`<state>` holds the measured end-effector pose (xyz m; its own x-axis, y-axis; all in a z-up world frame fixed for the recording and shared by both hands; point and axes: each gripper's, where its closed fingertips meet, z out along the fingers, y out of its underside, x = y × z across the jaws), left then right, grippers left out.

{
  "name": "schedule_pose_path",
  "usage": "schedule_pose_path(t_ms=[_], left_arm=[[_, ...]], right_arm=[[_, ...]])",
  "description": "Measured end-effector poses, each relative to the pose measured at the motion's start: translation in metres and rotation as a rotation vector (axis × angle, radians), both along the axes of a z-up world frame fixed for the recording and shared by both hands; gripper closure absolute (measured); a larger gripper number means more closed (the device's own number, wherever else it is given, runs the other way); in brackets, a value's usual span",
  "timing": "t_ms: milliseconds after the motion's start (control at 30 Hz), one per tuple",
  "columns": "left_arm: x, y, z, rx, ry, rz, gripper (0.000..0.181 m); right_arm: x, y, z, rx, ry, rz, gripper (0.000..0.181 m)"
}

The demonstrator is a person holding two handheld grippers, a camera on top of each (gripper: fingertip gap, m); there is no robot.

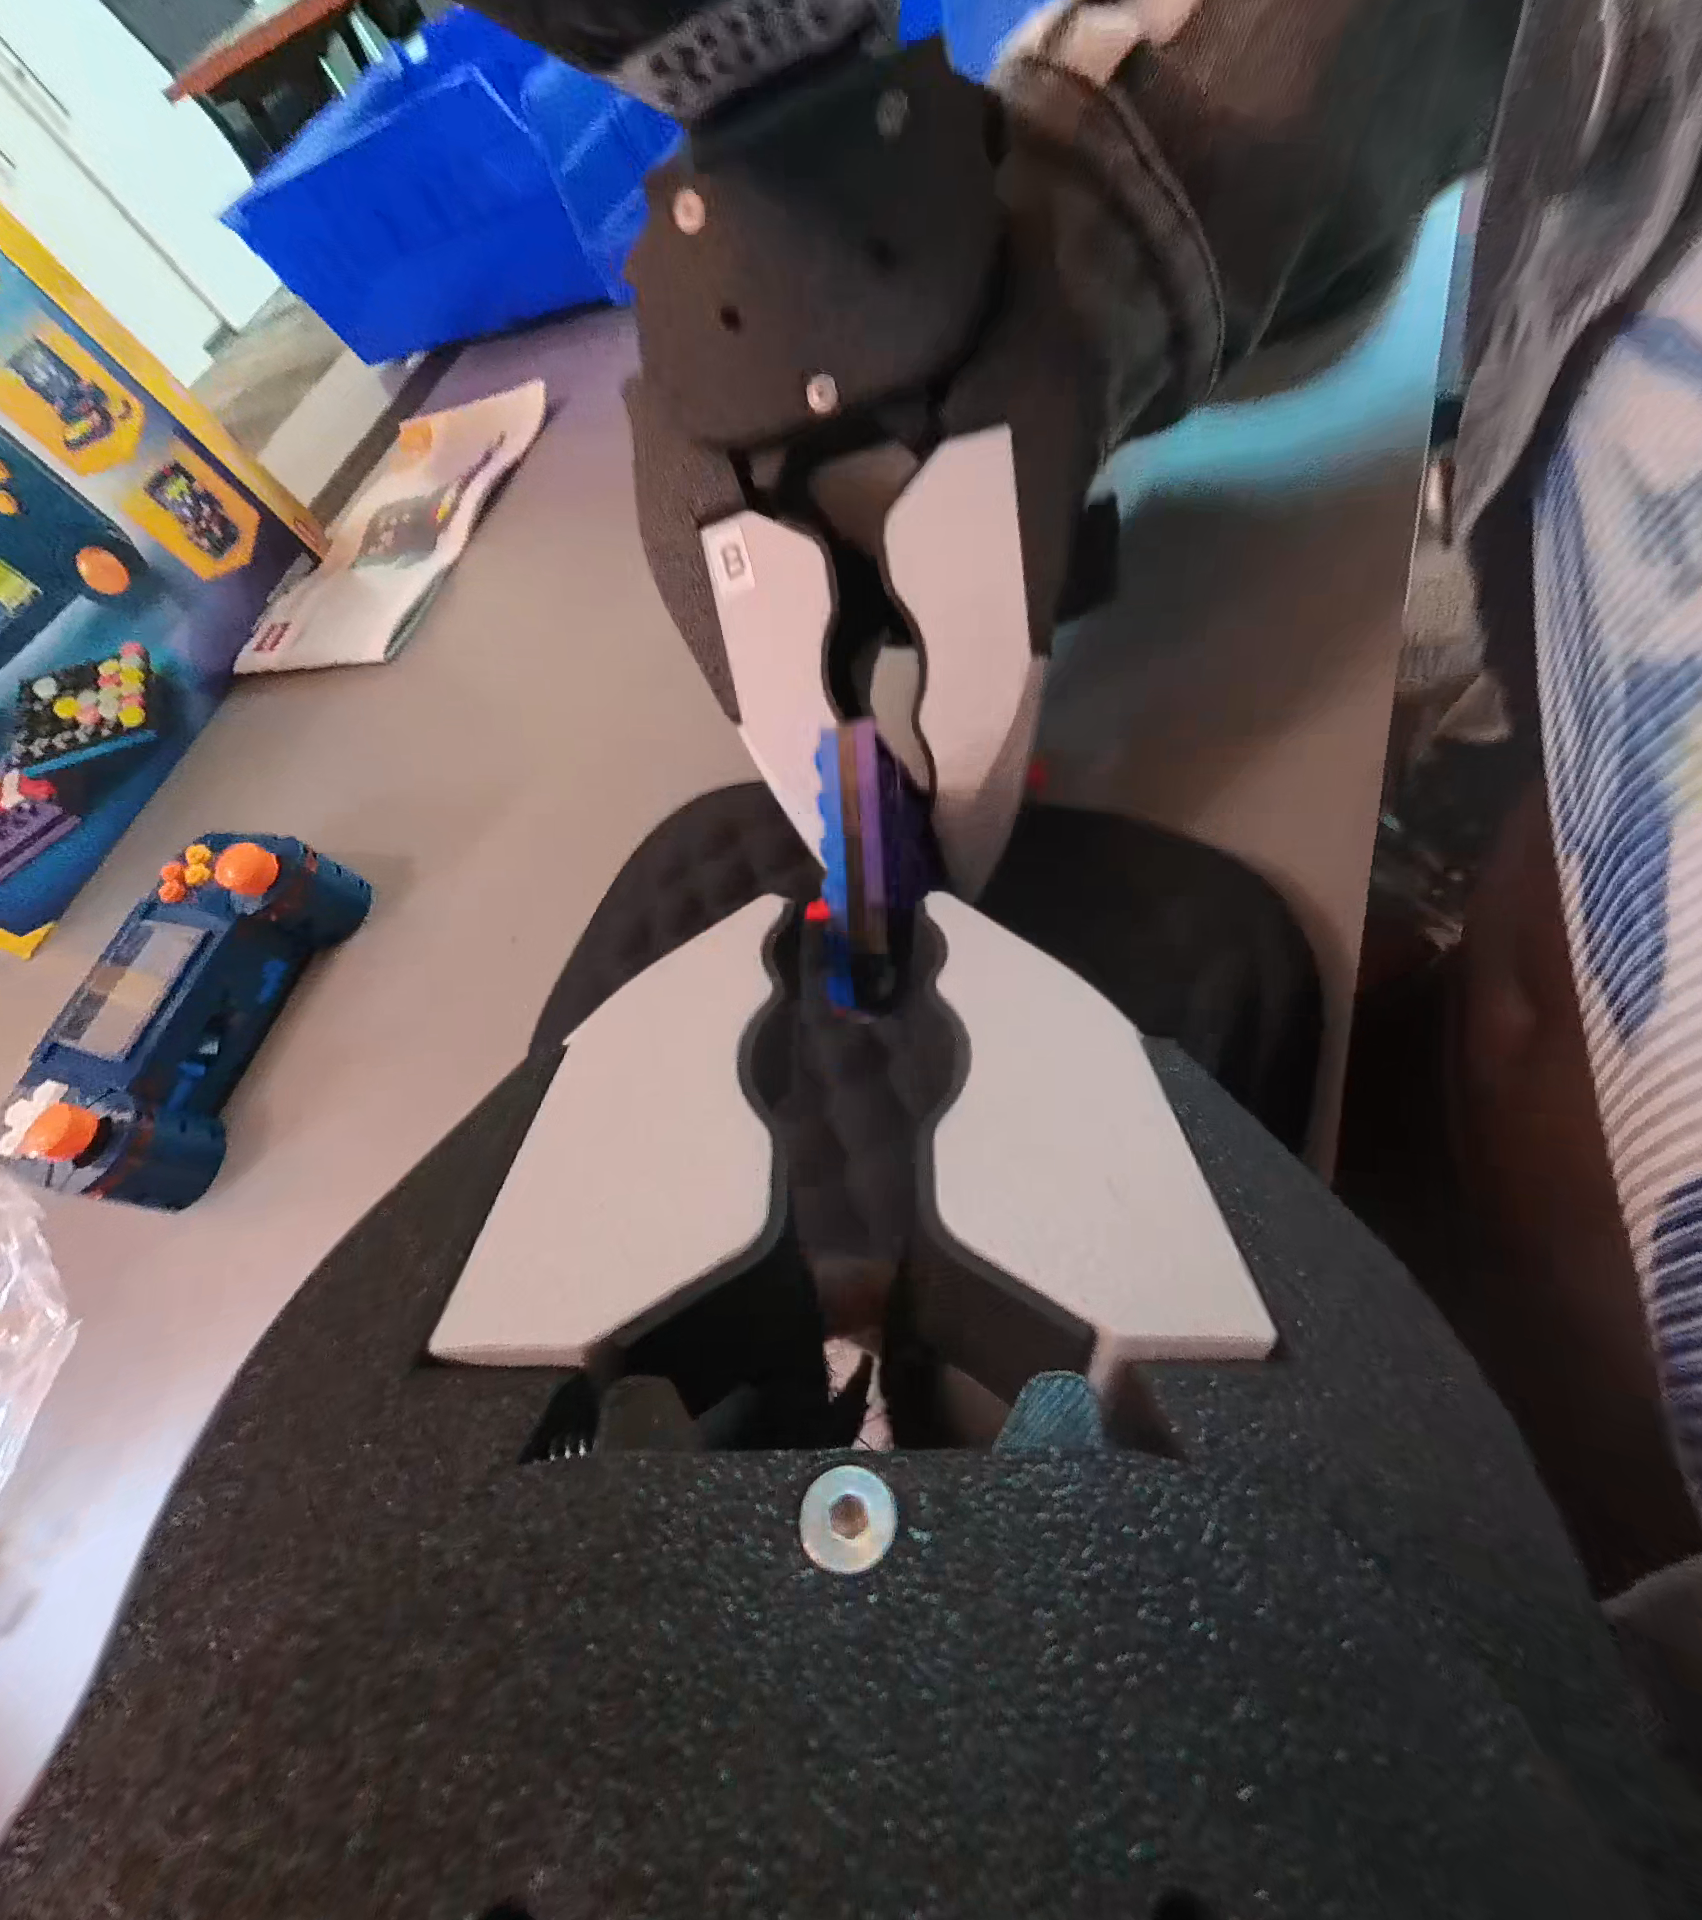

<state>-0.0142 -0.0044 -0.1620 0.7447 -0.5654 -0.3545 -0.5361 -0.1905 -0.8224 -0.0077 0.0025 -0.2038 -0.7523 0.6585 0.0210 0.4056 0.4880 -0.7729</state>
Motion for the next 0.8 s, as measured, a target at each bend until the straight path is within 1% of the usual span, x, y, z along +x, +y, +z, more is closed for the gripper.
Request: schedule_pose_path(t_ms=[67, 100, 233, 267, 333, 400, 467, 500, 567, 667, 733, 800], left_arm=[[0.006, 0.0, 0.002, -0.011, -0.025, -0.013, 0.162], [0.007, -0.001, -0.001, -0.033, -0.015, -0.015, 0.167], [0.009, -0.004, -0.004, -0.077, -0.034, -0.015, 0.169], [0.011, -0.005, -0.005, -0.083, -0.018, -0.028, 0.169], [0.015, -0.006, -0.008, -0.088, 0.013, -0.049, 0.169], [0.016, -0.006, -0.008, -0.08, 0.029, -0.062, 0.17], [0.014, -0.006, -0.008, -0.078, 0.021, -0.073, 0.169], [0.014, -0.007, -0.008, -0.074, 0.017, -0.078, 0.169], [0.014, -0.008, -0.009, -0.062, 0.031, -0.093, 0.169], [0.012, -0.011, -0.01, -0.045, 0.05, -0.109, 0.17], [0.007, -0.014, -0.012, -0.054, 0.021, -0.107, 0.17], [-0.001, -0.018, -0.015, -0.073, -0.003, -0.108, 0.17]], right_arm=[[0.001, -0.004, 0.001, 0.004, 0.023, 0.012, 0.169], [0.001, -0.004, 0.0, 0.007, 0.013, 0.004, 0.169], [0.003, -0.004, 0.0, -0.035, -0.042, 0.0, 0.168], [0.007, -0.005, 0.002, -0.073, -0.088, 0.017, 0.165], [0.018, -0.007, 0.014, -0.195, -0.196, 0.073, 0.151], [0.02, -0.004, 0.034, -0.329, -0.238, 0.099, 0.154], [0.012, -0.001, 0.051, -0.426, -0.222, 0.096, 0.165], [0.008, 0.001, 0.054, -0.455, -0.24, 0.09, 0.169], [0.005, 0.001, 0.052, -0.494, -0.321, 0.115, 0.174], [0.001, -0.004, 0.04, -0.487, -0.414, 0.169, 0.171], [-0.005, -0.007, 0.033, -0.449, -0.414, 0.202, 0.171], [-0.009, -0.01, 0.032, -0.444, -0.426, 0.243, 0.17]])
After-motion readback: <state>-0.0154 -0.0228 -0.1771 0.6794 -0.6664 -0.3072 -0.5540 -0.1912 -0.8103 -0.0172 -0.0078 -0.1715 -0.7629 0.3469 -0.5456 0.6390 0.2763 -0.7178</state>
